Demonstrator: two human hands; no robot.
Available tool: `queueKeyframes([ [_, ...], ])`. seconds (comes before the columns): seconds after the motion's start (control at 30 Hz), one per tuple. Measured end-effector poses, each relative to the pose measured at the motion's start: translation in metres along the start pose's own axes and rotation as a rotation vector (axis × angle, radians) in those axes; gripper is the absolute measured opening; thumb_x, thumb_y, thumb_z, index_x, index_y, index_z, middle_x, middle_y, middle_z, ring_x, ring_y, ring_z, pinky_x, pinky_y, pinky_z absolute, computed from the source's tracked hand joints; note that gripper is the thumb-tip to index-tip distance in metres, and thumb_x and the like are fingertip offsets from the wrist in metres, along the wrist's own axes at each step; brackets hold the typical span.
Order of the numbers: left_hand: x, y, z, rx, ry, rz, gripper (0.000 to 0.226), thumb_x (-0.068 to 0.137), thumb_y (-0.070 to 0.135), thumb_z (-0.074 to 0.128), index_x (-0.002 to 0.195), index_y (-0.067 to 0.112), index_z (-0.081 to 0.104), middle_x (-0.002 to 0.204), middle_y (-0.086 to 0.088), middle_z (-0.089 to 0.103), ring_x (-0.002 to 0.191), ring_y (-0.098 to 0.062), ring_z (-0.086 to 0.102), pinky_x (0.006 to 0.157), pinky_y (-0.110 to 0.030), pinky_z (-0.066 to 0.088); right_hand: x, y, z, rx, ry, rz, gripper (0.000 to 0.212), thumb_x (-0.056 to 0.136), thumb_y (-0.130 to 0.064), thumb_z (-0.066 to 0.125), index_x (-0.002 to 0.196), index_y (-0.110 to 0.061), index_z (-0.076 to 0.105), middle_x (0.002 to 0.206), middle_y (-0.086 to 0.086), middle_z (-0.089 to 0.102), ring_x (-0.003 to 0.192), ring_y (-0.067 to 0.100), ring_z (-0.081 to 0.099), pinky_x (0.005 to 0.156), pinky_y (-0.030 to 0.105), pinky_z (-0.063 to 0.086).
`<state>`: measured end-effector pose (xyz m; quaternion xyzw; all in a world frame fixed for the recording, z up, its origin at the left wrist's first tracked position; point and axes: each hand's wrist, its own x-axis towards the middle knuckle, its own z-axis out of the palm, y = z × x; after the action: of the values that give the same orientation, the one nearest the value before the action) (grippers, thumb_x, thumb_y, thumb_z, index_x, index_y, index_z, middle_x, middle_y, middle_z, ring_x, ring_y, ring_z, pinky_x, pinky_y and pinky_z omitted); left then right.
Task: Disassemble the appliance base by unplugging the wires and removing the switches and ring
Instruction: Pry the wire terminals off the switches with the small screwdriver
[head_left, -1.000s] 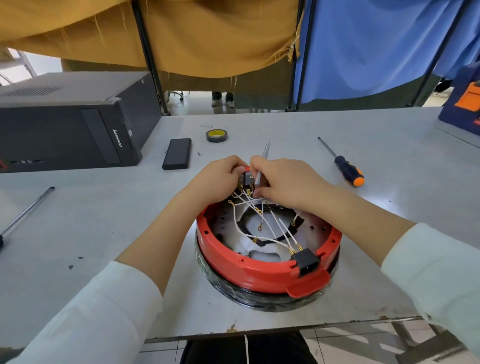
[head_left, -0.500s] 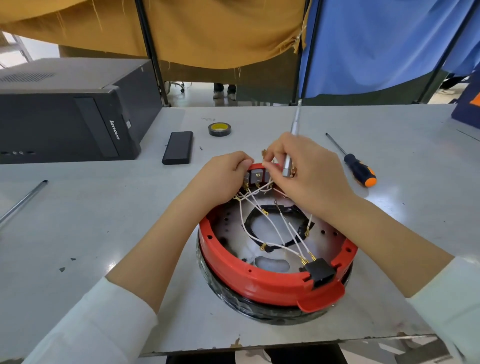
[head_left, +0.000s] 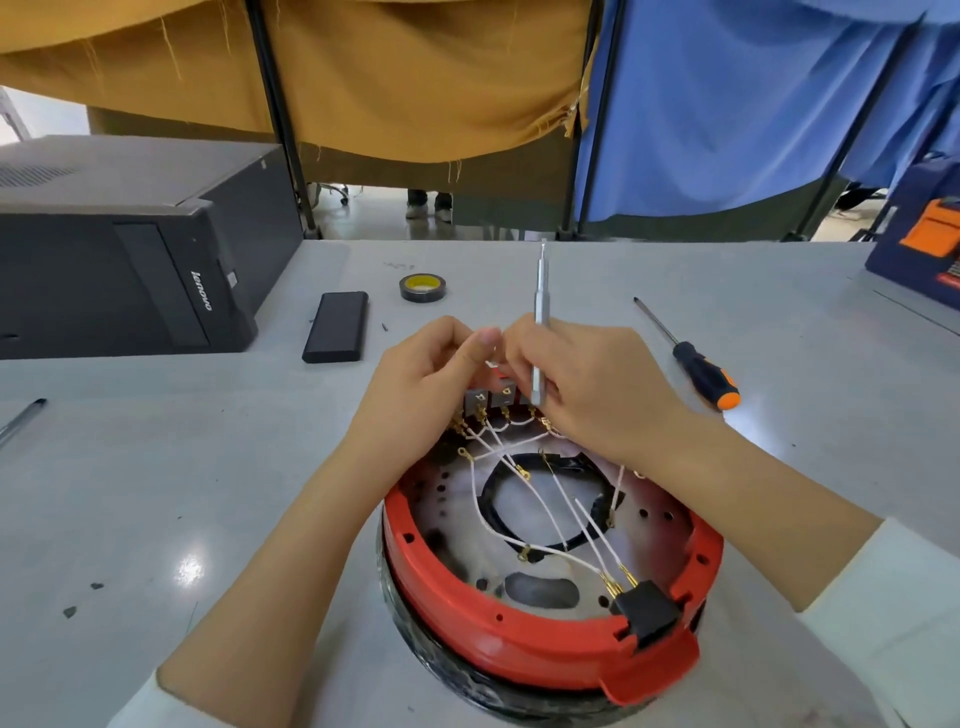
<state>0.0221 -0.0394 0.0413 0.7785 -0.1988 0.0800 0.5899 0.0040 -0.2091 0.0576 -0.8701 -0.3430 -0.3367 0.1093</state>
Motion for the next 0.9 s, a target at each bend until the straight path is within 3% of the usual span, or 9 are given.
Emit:
queueKeyframes([
  [0.13,0.004,-0.006,0.0,-0.078,-0.009,-0.056,0.016,0.092,0.026,0.059,0.081,0.015,0.062,0.068,0.0,0.071,0.075,-0.012,0.07,0.074,-0.029,0.053,-0.002,0.007,0.01,0.157,-0.02,0.139,0.019,0.08,-0.001,0.058,0.076,-0.017,0.049,0.079,0.002,0.063,0.069,0.022,0.059,0.057,0.041,0.048],
  [0.23,0.005,-0.009,0.0,-0.07,-0.037,-0.052,0.006,0.09,0.022,0.062,0.084,0.021,0.062,0.069,0.006,0.072,0.072,-0.009,0.068,0.071,-0.021,0.051,0.0,0.009,0.012,0.317,0.058,0.306,0.035,0.084,-0.003,0.066,0.072,-0.028,0.044,0.092,-0.004,0.067,0.086,0.007,0.062,0.073,0.034,0.053],
  [0.3,0.005,-0.009,-0.001,-0.058,-0.041,-0.037,0.005,0.089,0.021,0.064,0.087,0.024,0.061,0.072,0.005,0.072,0.076,-0.014,0.068,0.076,-0.025,0.053,0.0,0.009,0.012,0.365,0.095,0.414,0.039,0.084,-0.01,0.069,0.07,-0.032,0.041,0.095,-0.011,0.068,0.088,0.002,0.062,0.077,0.028,0.053],
  [0.43,0.005,-0.01,-0.001,-0.021,-0.031,-0.025,0.005,0.089,0.024,0.064,0.088,0.027,0.06,0.075,0.007,0.072,0.081,-0.022,0.068,0.082,-0.041,0.054,-0.001,0.011,0.007,0.409,0.09,0.54,0.026,0.083,-0.026,0.071,0.07,-0.027,0.048,0.081,-0.013,0.07,0.078,0.002,0.066,0.073,0.035,0.056],
  [0.53,0.005,-0.009,0.0,0.004,-0.031,-0.05,0.005,0.089,0.025,0.064,0.088,0.027,0.06,0.075,0.009,0.073,0.08,-0.024,0.068,0.081,-0.043,0.054,-0.001,0.013,0.004,0.416,0.04,0.575,0.02,0.084,-0.026,0.071,0.076,-0.025,0.052,0.081,-0.017,0.07,0.084,0.003,0.067,0.076,0.039,0.055],
  [0.6,0.005,-0.009,0.0,0.024,-0.023,-0.05,0.005,0.088,0.028,0.064,0.087,0.028,0.06,0.076,0.01,0.073,0.08,-0.019,0.068,0.079,-0.038,0.054,0.001,0.014,0.004,0.403,0.013,0.581,0.021,0.085,-0.022,0.07,0.076,-0.029,0.052,0.082,-0.023,0.069,0.087,0.004,0.067,0.077,0.041,0.055],
  [0.67,0.005,-0.009,0.0,0.067,0.008,-0.036,0.006,0.086,0.033,0.065,0.084,0.03,0.061,0.079,0.014,0.071,0.08,-0.006,0.066,0.075,-0.023,0.052,0.006,0.021,0.005,0.366,0.0,0.593,0.024,0.084,-0.024,0.071,0.073,-0.033,0.052,0.08,-0.025,0.068,0.087,0.006,0.067,0.077,0.043,0.055],
  [0.8,0.007,-0.012,-0.003,0.114,0.098,-0.11,0.011,0.084,0.039,0.065,0.078,0.031,0.061,0.081,0.015,0.066,0.075,0.004,0.059,0.059,-0.007,0.044,0.023,0.068,0.013,0.486,-0.053,0.761,0.031,0.081,-0.021,0.074,0.066,-0.028,0.048,0.086,-0.001,0.072,0.093,0.026,0.068,0.076,0.045,0.056],
  [0.9,0.007,-0.013,-0.003,0.159,0.056,-0.131,0.008,0.085,0.034,0.064,0.078,0.031,0.062,0.081,0.024,0.064,0.08,0.008,0.058,0.061,-0.002,0.041,0.029,0.109,0.033,0.468,-0.173,0.873,0.03,0.081,-0.017,0.075,0.069,-0.018,0.048,0.093,0.013,0.07,0.081,0.019,0.067,0.055,0.028,0.053],
])
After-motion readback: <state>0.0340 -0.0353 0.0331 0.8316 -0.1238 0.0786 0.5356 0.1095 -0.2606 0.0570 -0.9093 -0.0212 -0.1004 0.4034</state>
